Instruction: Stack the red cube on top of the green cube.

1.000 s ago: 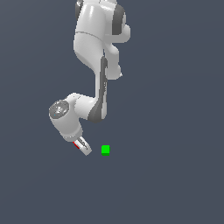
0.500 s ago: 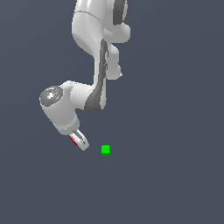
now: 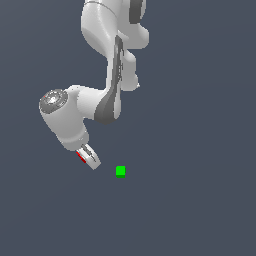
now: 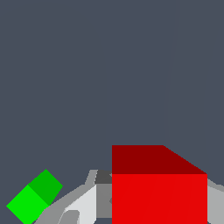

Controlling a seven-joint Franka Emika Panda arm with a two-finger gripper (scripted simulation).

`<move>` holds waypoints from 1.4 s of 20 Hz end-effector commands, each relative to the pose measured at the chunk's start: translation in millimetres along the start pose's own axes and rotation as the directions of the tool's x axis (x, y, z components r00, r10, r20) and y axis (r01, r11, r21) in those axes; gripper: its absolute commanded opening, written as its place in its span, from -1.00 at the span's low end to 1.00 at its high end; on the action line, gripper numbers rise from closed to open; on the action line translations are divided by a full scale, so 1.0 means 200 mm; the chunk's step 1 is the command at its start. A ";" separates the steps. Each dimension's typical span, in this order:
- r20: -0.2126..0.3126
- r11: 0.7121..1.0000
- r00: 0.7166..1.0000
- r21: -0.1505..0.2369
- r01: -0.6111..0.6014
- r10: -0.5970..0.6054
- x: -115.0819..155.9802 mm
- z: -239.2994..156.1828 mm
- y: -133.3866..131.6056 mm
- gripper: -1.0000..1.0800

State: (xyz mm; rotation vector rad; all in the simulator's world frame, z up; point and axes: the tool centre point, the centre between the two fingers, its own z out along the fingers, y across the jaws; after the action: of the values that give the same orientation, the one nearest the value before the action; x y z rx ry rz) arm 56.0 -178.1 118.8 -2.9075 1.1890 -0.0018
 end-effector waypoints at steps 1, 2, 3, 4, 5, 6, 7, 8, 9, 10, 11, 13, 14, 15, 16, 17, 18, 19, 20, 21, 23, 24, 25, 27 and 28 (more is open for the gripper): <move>0.000 1.000 1.000 0.000 0.000 0.000 -0.01 0.00 -0.01 -1.00; 0.000 1.000 1.000 0.000 0.000 0.000 -0.01 0.01 -0.02 -1.00; 0.000 1.000 1.000 0.000 0.000 0.000 -0.02 0.01 -0.03 -1.00; 0.000 1.000 1.000 0.000 0.000 0.000 -0.03 0.02 -0.05 -1.00; 0.000 1.000 1.000 0.000 0.000 0.000 -0.05 0.03 -0.07 -1.00; 0.000 1.000 1.000 0.000 0.000 0.000 -0.06 0.04 -0.10 -1.00; 0.000 1.000 1.000 0.000 0.000 0.000 -0.08 0.06 -0.13 -1.00; 0.000 1.000 1.000 0.000 0.000 0.000 -0.11 0.07 -0.16 -1.00; 0.000 1.000 1.000 0.000 0.000 0.000 -0.13 0.09 -0.20 -1.00; 0.000 1.000 1.000 0.000 0.000 0.000 -0.16 0.11 -0.24 -1.00; 0.000 1.000 1.000 0.000 0.000 0.000 -0.18 0.13 -0.29 -1.00; 0.001 1.000 1.000 0.000 0.000 0.000 -0.24 0.17 -0.38 -1.00; 0.001 1.000 1.000 0.000 0.000 0.000 -0.26 0.19 -0.42 -1.00; 0.001 1.000 1.000 0.000 0.000 0.000 -0.29 0.21 -0.46 -1.00; 0.001 1.000 1.000 0.000 0.000 0.000 -0.31 0.22 -0.50 -1.00; 0.001 1.000 1.000 0.000 0.000 0.000 -0.33 0.24 -0.53 -1.00; 0.001 1.000 1.000 0.000 0.000 0.000 -0.34 0.25 -0.56 -1.00; 0.001 1.000 1.000 0.000 0.000 0.000 -0.36 0.26 -0.59 -1.00; 0.001 1.000 1.000 0.000 0.000 0.000 -0.37 0.27 -0.61 -1.00; 0.001 1.000 1.000 0.000 0.000 0.000 -0.38 0.28 -0.62 -1.00; 0.001 1.000 1.000 0.000 0.000 0.000 -0.39 0.29 -0.64 -1.00; 0.001 1.000 1.000 0.000 0.000 0.000 -0.39 0.29 -0.65 -1.00; 0.001 1.000 1.000 0.000 0.000 0.000 -0.38 0.29 -0.65 -1.00; 0.001 1.000 1.000 0.000 0.000 0.000 -0.38 0.29 -0.65 0.92; 0.001 1.000 1.000 0.000 0.000 0.000 -0.38 0.29 -0.65 0.92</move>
State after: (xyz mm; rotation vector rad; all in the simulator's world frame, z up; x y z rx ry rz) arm 92.0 -31.1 60.6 -2.9083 1.1868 0.0016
